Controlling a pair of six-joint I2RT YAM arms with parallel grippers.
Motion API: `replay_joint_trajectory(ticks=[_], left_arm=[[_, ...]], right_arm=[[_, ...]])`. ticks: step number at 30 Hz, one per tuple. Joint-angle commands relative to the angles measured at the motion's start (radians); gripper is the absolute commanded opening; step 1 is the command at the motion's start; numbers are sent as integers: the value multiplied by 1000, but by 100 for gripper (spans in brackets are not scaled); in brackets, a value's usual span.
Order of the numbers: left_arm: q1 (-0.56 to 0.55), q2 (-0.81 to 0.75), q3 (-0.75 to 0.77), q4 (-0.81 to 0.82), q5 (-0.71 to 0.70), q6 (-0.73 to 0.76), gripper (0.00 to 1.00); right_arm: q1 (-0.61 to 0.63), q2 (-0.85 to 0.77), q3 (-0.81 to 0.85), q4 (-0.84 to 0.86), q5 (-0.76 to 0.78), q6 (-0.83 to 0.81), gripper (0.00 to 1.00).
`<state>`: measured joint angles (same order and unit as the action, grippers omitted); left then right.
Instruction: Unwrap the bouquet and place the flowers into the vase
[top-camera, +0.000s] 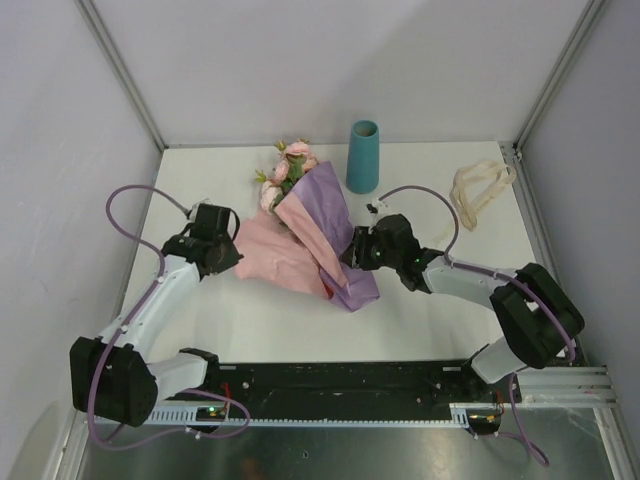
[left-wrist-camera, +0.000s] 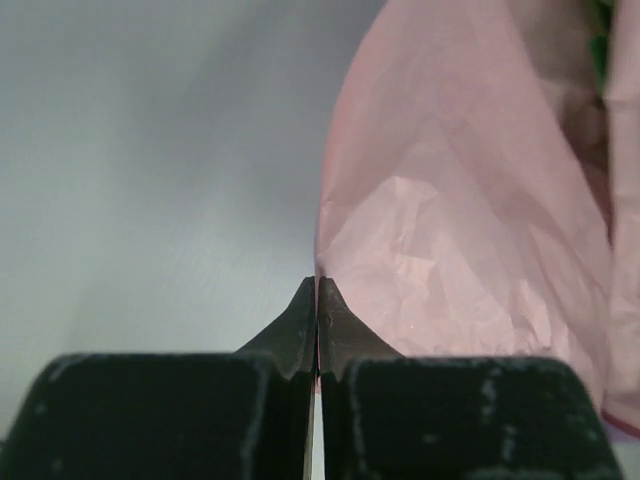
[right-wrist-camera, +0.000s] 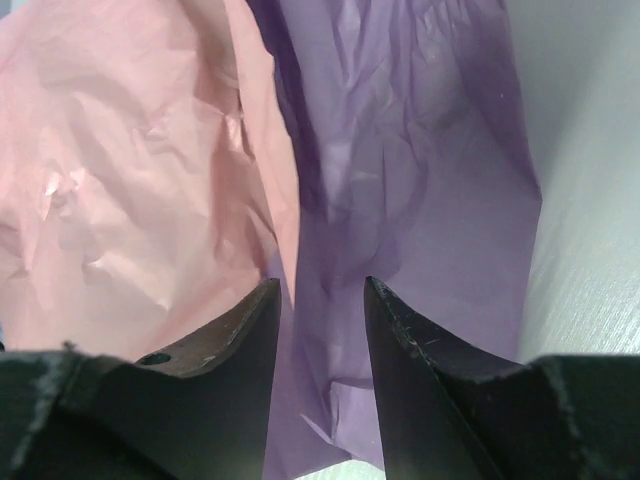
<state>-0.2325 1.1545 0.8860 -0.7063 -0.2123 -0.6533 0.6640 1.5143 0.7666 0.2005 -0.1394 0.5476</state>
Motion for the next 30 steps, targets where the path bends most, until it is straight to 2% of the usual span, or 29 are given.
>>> replay_joint_trajectory(ticks=[1,10,17,22,27,29,30], left_arm=[[7,-56,-22,-57,-234,-47,0],[7,-11,-39,-71,-278,-75,0],[16,9,-68,-71,-285,-143,0],[23,18,-85,-92,-289,-194,0],[31,-13,-73,-99,-305,-205,17],[31,-36,-49,-102,-295,-194,41],[30,-57,-31,-103,-285,-190,49]], right_arm=[[2,34,1,54,12,22,44],[58,44,27,144,-60,-11,48],[122,110,102,82,5,-74,59],[140,137,135,41,74,-109,59],[157,168,164,5,115,-136,56],[160,174,167,2,115,-141,53],[162,176,168,4,114,-143,51]])
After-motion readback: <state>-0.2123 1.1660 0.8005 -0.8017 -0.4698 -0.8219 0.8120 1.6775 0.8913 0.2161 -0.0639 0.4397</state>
